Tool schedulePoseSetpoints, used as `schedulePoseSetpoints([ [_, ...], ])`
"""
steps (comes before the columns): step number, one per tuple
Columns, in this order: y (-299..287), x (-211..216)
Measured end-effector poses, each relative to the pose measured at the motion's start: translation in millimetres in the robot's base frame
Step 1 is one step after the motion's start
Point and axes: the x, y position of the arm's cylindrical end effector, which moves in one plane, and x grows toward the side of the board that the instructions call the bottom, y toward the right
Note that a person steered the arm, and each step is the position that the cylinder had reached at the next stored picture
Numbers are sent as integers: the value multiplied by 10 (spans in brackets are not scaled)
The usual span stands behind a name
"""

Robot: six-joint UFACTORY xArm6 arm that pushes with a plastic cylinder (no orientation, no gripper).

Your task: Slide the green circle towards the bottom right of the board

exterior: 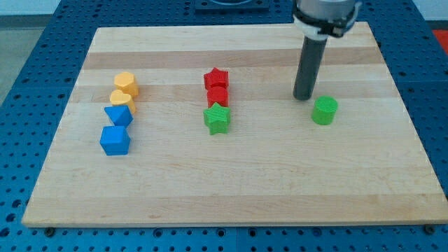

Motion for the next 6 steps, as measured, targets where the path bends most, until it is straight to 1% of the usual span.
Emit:
schedulePoseSetpoints([
  [1,291,153],
  [3,844,1073],
  [4,927,1275],
  [5,866,1165],
  [6,752,553],
])
